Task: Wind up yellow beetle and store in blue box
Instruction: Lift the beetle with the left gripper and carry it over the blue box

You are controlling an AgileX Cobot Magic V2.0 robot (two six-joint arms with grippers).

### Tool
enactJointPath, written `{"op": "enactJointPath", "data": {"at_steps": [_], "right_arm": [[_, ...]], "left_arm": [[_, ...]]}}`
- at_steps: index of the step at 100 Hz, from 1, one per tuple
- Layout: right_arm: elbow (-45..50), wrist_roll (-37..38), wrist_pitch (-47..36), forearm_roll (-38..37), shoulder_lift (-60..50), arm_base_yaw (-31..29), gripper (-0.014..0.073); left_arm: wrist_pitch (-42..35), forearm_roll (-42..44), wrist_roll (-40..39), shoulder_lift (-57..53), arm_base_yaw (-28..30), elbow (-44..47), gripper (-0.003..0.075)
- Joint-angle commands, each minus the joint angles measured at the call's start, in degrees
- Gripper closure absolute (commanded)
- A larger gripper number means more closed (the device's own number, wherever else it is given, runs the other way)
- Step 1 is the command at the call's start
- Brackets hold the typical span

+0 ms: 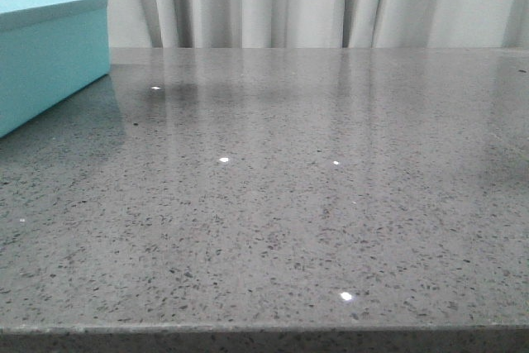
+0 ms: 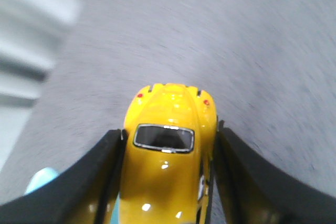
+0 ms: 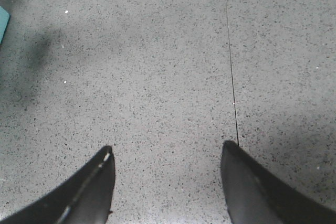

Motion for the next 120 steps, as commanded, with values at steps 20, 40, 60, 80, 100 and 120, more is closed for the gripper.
{"op": "enactJointPath", "data": {"at_steps": [20, 40, 60, 80, 100, 120], "right_arm": [[-1.32, -0.84, -3.91, -0.25, -0.88, -0.02, 0.0146], [-1.32, -0.84, -4.08, -0.25, -0.88, -0.02, 0.0146], [-1.32, -0.84, -4.08, -0.25, -0.88, -0.02, 0.0146], [-1.32, -0.84, -4.28, -0.25, -0.88, -0.02, 0.0146], [-1.32, -0.84, -4.60, -0.25, -0.88, -0.02, 0.0146], [-1.32, -0.84, -4.49, -0.25, -0.88, -0.02, 0.0146]], "left_arm": [[-2.66, 0.31, -25.54, -6.60, 13.25, -2.82, 0.0510], [0.22, 0.31, -30.74, -6.02, 21.38, 0.10, 0.0510], [-1.87, 0.31, -32.88, -6.02, 25.00, 8.56, 0.0510], [-7.47, 0.35, -32.97, -6.02, 25.60, 17.83, 0.0510], [-8.89, 0.77, -32.97, -4.14, 25.84, 22.66, 0.0508], [-8.00, -0.15, -32.97, -2.74, 25.84, 22.66, 0.0368]]}}
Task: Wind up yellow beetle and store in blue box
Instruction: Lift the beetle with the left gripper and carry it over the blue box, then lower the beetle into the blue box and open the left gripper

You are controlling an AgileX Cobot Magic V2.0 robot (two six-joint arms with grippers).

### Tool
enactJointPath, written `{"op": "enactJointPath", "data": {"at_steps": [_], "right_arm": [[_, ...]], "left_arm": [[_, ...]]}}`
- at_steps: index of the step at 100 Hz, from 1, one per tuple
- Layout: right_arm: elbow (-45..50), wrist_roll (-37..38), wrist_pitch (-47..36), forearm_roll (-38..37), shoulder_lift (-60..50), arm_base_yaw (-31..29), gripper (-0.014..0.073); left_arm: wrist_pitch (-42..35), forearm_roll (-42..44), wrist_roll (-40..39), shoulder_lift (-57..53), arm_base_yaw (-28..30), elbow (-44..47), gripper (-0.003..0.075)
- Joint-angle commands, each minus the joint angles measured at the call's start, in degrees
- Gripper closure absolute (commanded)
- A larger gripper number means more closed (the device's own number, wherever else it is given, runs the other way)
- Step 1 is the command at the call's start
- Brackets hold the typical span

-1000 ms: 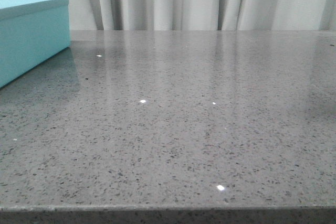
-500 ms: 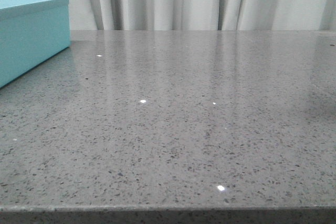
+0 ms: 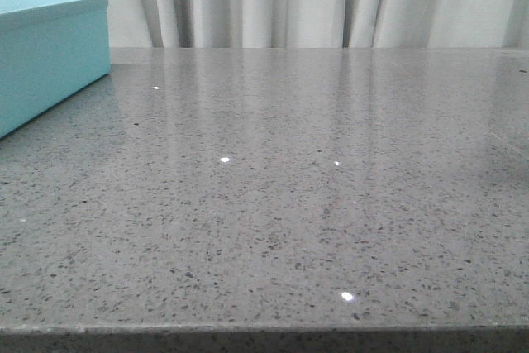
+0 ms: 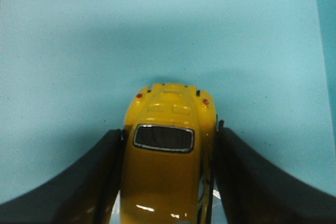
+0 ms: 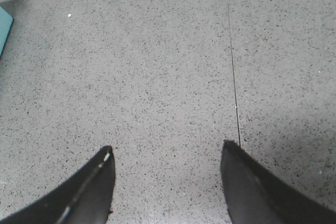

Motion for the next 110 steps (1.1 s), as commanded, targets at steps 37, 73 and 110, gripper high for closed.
{"op": "enactJointPath", "data": {"at_steps": [37, 73, 110], "right_arm": [[-1.39, -0.84, -3.31, -0.25, -0.88, -0.02, 0.0146], [-1.39, -0.84, -3.31, -0.25, -0.88, -0.02, 0.0146], [-1.39, -0.84, -3.74, -0.31, -0.88, -0.02, 0.0146]], "left_arm": [[-4.11, -1.31, -0.55, -2.49, 0.22, -1.52, 0.0320], [-3.93, -2.08, -0.55, -2.49, 0.22, -1.52, 0.0265], [-5.46, -2.32, -0.55, -5.39, 0.22, -1.52, 0.0231]]}}
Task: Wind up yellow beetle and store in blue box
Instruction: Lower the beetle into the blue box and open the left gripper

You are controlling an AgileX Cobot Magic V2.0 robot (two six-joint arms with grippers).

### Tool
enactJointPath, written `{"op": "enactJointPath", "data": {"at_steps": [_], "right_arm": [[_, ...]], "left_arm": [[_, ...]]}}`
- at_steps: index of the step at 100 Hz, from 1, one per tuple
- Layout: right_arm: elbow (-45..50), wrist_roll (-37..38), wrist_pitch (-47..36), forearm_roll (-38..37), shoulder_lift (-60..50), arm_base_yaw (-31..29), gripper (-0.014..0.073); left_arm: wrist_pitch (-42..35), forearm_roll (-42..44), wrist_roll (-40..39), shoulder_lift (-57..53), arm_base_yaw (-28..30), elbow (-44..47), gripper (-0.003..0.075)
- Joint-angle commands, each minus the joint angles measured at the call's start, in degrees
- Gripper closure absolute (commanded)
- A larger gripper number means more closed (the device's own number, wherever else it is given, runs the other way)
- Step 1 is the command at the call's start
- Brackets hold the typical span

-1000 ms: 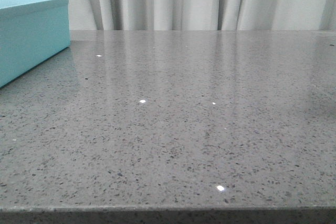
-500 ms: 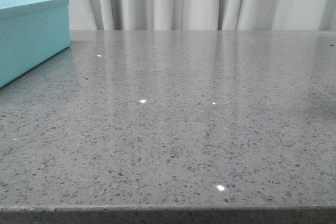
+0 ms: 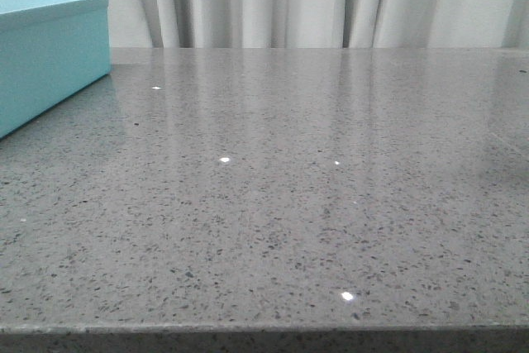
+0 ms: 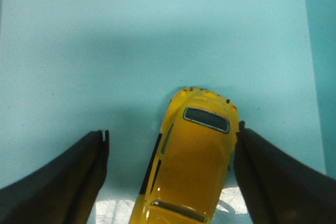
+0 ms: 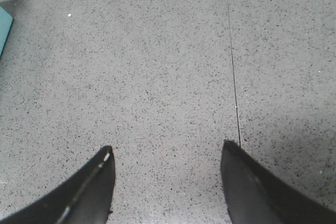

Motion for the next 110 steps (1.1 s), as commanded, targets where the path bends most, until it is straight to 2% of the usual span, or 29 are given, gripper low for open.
{"op": "enactJointPath", "data": {"at_steps": [1, 24, 41, 57, 64, 76, 81, 93, 110], "right_arm": [[-1.39, -0.90, -3.75, -0.31, -0.88, -0.02, 0.0146], [-1.26, -7.23, -6.19, -0.36, -2.16, -0.02, 0.0146], [0.82, -8.22, -7.32, -0.62, -4.36, -0.02, 0.0146], [4.75, -8.27, -11.12, -1.45, -7.95, -0.02, 0.0158], [6.45, -8.27, -12.47, -2.22, -9.59, -0.02, 0.0217], [9.38, -8.27, -14.22, -2.51, -12.29, -0.02, 0.0405], [10.40, -8.27, -14.81, -2.51, -13.38, -0.02, 0.0498], [12.86, -8.27, -16.30, -3.07, -16.11, -0.02, 0.0661], [17.32, -8.27, -22.18, -4.95, -20.25, -0.02, 0.0657]], "left_arm": [[-4.37, -1.14, -0.56, -4.74, 0.22, -1.52, 0.0231], [-7.63, -1.14, -0.02, -12.20, 0.22, -1.52, 0.0305], [-6.60, -1.76, -0.02, -17.72, 0.22, -1.38, 0.0433], [-7.86, -2.34, 1.38, -23.31, 0.22, 2.49, 0.0573], [-8.61, -3.14, 2.54, -25.63, 0.22, 4.82, 0.0637], [-9.98, -3.58, 2.68, -29.62, 0.22, 9.07, 0.0739], [-10.34, -4.21, 2.68, -31.18, 0.22, 10.83, 0.0741], [-12.21, -5.53, 2.79, -35.24, 0.22, 15.20, 0.0741], [-17.62, -7.70, 2.77, -42.20, 0.22, 23.38, 0.0741]]}}
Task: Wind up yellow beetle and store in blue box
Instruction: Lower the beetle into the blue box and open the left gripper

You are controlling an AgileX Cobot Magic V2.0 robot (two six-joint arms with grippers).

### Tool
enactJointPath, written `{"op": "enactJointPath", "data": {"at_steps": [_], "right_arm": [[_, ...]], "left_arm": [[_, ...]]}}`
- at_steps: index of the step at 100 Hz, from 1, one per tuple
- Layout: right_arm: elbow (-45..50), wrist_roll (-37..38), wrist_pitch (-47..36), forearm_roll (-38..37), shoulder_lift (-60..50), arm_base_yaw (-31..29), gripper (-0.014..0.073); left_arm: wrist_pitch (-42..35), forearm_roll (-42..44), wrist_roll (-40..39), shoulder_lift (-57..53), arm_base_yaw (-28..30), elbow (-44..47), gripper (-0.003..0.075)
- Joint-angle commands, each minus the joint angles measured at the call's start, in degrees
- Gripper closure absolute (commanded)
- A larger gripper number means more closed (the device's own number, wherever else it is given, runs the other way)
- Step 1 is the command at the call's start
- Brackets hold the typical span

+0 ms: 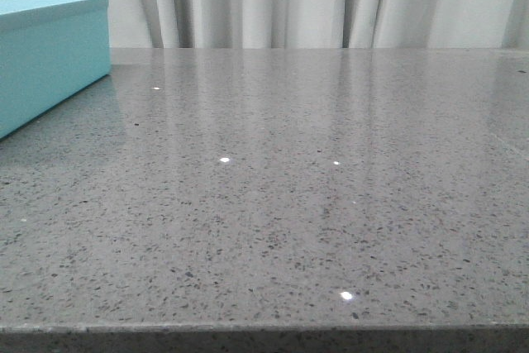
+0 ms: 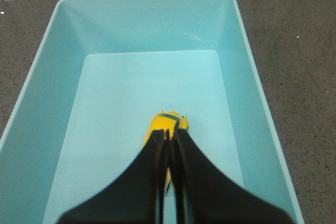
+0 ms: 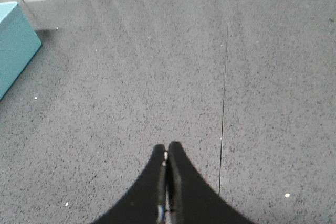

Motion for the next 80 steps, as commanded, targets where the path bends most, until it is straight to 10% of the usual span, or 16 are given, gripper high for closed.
{"op": "enactJointPath", "data": {"at_steps": [1, 80], "right_arm": [[1.12, -0.76, -8.33, -2.12, -2.27, -0.02, 0.0657], [22.26, -0.76, -26.68, -7.25, -16.49, -0.07, 0.0657]], "left_arm": [[-7.50, -2.66, 0.06, -4.52, 0.22, 2.55, 0.0741], [-14.68, -2.66, 0.06, -39.60, 0.22, 29.12, 0.0741]]}}
